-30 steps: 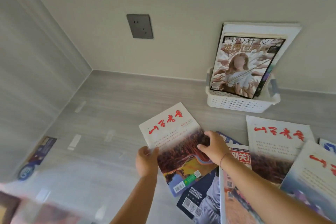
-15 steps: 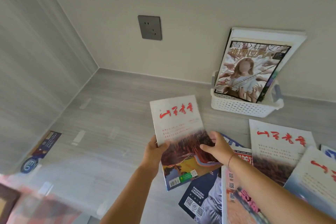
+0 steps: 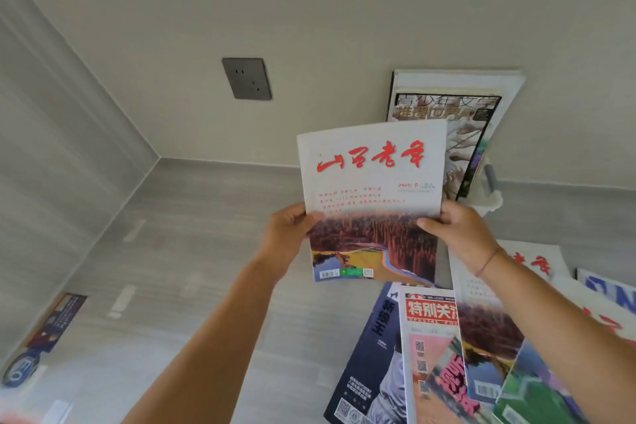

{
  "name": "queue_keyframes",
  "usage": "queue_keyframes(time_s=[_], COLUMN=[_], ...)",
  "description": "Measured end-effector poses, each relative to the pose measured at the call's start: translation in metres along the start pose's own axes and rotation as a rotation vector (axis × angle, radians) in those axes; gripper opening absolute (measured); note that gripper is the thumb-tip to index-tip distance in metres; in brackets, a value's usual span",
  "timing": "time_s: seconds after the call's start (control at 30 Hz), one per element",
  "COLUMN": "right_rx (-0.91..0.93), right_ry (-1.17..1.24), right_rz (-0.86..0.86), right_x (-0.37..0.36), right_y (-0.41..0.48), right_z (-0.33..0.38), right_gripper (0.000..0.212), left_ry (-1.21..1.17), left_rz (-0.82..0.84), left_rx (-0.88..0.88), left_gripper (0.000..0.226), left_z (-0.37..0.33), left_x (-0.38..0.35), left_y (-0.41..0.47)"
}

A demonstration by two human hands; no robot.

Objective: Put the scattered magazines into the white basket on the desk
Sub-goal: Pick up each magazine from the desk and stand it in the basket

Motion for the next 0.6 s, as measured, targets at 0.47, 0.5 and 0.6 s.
queue_keyframes(time_s=[0.47, 0.5, 0.6], right_rx=[-0.026, -0.051, -0.113], right_ry=[-0.124, -0.114, -0.124], right_rz=[-0.476, -0.470, -0.455], right_x=[0.165, 0.162, 0.153], right_y=[0.089, 0.093, 0.102], right_z=[0.007, -0.002, -0.026], right_gripper=[0.009, 0.009, 0.010], left_ry=[0.049, 0.077, 0.162], left_rz=[-0.085, -0.100, -0.126], left_rx=[-0.237, -0.222, -0.179], left_gripper=[0.013, 0.014, 0.014], left_z=[-0.091, -0.082, -0.055], left_x=[-0.142, -0.145, -0.151], left_y=[0.110, 0.116, 0.133])
Point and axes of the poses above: each hand's wrist, its own y-axis towards the middle knuckle, its own x-axis out of the back of the hand, z = x × y, the point moved 7 cm from there along y, towards the middle knuckle, and after that the axes turned 8 degrees about -y, right-handed, at the moved point
